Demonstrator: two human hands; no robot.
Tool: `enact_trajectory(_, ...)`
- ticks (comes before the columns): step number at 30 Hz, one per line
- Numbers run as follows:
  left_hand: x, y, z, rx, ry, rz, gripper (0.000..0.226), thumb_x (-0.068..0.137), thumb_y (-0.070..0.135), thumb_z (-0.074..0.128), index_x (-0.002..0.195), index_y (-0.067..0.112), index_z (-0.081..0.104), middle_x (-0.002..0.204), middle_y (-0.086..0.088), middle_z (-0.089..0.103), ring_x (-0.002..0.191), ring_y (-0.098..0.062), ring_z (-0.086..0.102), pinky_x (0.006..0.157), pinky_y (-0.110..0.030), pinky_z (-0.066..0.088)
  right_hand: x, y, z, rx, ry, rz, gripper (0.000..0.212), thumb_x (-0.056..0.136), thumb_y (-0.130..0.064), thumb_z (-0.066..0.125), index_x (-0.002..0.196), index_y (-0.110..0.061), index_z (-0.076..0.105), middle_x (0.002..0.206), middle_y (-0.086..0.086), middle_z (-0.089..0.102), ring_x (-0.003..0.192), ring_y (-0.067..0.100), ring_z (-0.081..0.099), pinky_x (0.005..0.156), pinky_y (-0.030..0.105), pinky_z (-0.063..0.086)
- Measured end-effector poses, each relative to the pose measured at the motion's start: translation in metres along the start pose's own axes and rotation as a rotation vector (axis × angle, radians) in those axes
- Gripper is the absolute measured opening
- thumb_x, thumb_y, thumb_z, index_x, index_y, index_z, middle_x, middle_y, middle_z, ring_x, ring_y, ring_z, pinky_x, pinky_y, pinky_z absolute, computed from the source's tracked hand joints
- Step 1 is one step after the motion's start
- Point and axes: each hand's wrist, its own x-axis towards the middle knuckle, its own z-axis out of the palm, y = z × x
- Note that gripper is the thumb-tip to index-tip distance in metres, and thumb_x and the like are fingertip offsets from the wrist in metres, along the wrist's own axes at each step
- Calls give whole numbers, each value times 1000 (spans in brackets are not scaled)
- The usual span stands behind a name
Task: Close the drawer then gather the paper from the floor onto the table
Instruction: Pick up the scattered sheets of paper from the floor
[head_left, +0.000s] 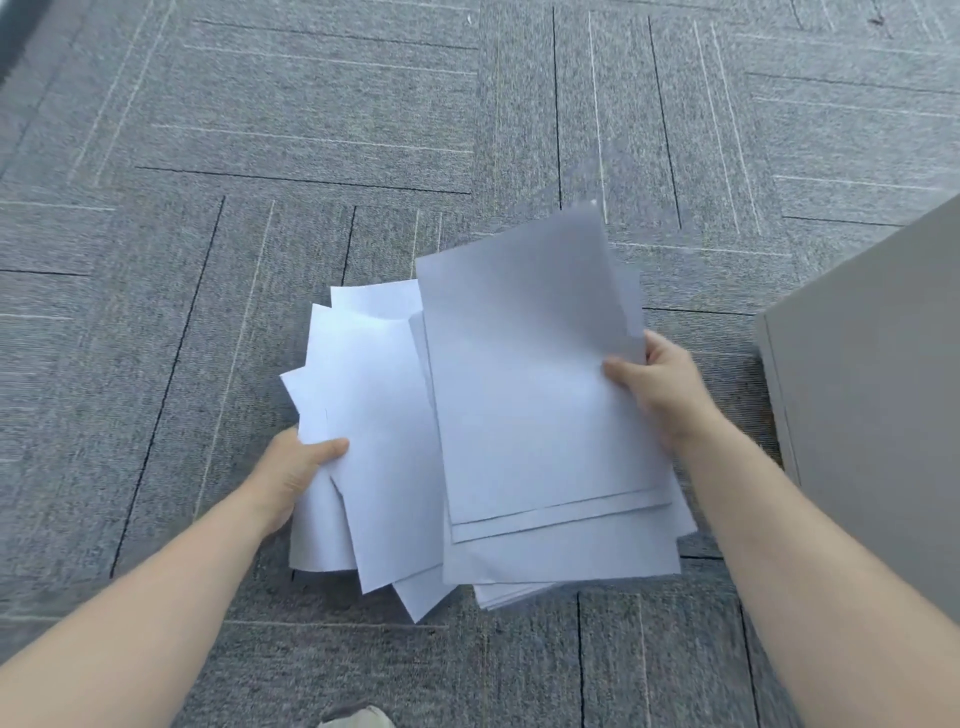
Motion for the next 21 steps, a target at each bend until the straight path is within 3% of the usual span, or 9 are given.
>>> enact_trajectory(4,-3,4,10,3,-60,-65,26,90,6,55,114,5,61,103,-14,70,89,-31,66,82,-41,52,-4,40,37,39,-58,138,29,86,8,61,98,-17,69,92,5,77,80,27,71,87,54,55)
enact_trajectory(7,-4,4,15,4,-119,-81,28,90,19,58,115,7,64,101,-10,73,94,-30,68,91,-44,50,-3,53,55,0,-75,155,28,86,5,62,97,-19,68,102,9,76,90,31,71,90,54,55)
enact_trajectory(11,-7,4,23,89,-187,-22,59,67,35,76,121,14,63,117,-2,70,110,-23,63,102,-44,43,-2,58,72,-66,-53,174,28,87,3,59,95,-22,66,103,8,74,89,29,71,89,51,56)
enact_trajectory(16,-3,2,39,100,-124,54,46,78,7,73,122,7,60,115,-8,68,106,-22,64,92,-33,46,2,61,83,-152,-22,177,24,85,-3,59,94,-23,67,101,6,76,89,29,72,86,50,58)
enact_trajectory(21,1,2,50,56,-58,103,34,77,-5,69,103,15,62,106,-10,69,96,-27,66,90,-39,51,3,59,83,-110,-49,204,22,86,-2,58,92,-19,69,93,6,75,77,23,66,77,42,58)
